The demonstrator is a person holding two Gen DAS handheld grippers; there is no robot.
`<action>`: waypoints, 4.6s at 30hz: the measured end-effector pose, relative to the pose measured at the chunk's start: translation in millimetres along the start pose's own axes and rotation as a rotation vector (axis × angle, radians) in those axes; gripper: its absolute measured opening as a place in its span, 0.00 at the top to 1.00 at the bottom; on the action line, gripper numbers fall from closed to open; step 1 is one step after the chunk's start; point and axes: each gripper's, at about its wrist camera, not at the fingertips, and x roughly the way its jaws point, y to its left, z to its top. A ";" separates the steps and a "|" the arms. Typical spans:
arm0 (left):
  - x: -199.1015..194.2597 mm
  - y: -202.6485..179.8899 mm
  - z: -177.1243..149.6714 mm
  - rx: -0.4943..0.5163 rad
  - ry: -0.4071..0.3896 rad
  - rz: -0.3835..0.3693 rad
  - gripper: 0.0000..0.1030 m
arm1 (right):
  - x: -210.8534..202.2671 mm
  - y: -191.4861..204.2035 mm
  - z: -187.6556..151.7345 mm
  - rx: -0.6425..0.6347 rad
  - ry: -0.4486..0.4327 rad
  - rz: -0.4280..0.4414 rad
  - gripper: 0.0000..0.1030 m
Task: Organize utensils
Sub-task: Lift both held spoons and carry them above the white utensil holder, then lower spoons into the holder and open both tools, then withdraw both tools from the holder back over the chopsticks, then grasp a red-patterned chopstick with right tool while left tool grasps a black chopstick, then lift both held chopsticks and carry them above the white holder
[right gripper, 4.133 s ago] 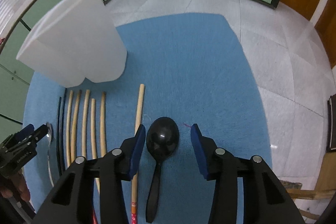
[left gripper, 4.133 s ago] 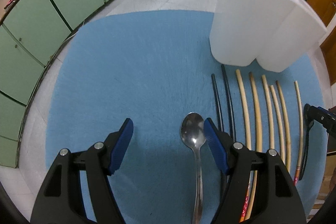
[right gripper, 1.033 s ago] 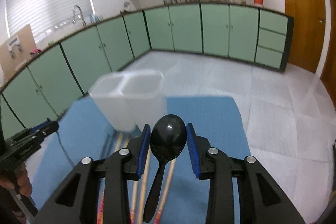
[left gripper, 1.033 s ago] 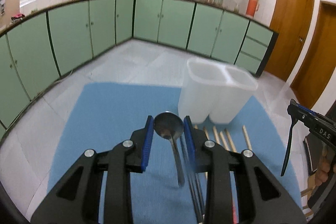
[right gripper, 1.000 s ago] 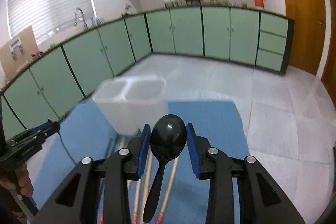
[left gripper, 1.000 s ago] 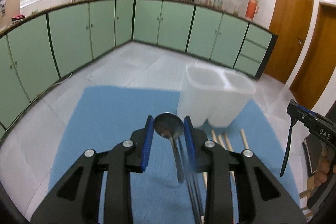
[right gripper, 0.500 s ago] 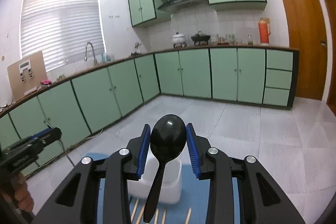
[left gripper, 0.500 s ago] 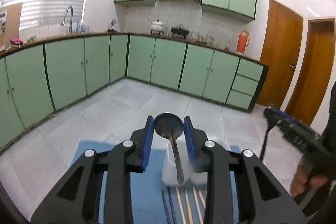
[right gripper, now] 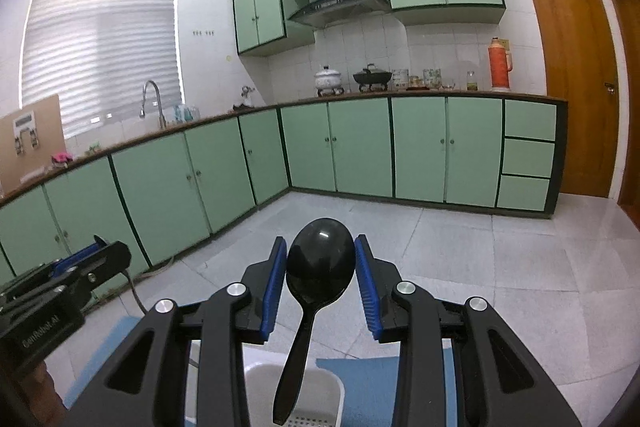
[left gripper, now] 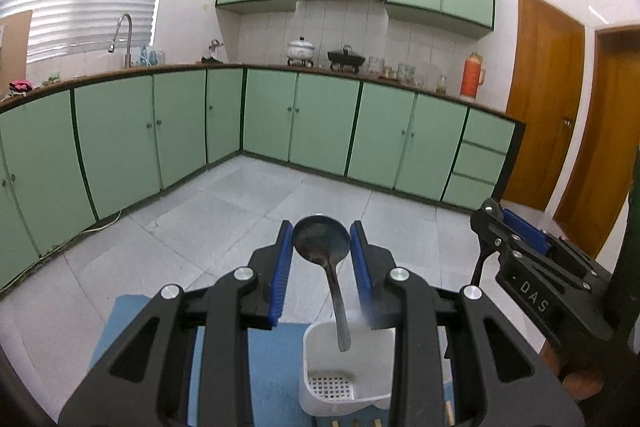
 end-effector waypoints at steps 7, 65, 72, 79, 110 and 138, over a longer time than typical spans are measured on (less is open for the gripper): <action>19.6 -0.9 -26.4 0.040 0.068 0.001 0.73 | 10.0 3.2 -33.8 -0.027 0.054 0.017 0.67; -185.6 57.2 -229.5 0.046 0.445 0.084 0.12 | -228.7 -0.3 -244.1 0.034 0.495 -0.029 0.74; -184.0 53.1 -228.8 0.052 0.445 0.084 0.12 | -223.9 3.6 -247.4 0.021 0.504 -0.032 0.82; -185.1 51.0 -228.2 0.054 0.444 0.081 0.12 | -211.9 11.5 -245.7 -0.009 0.508 -0.050 0.91; -161.0 14.5 -248.3 0.082 0.489 0.047 0.55 | -215.3 -6.3 -247.2 0.059 0.496 -0.059 0.94; -205.4 15.9 -201.2 0.131 0.288 0.060 0.95 | -238.9 -10.4 -211.1 0.012 0.401 -0.097 0.95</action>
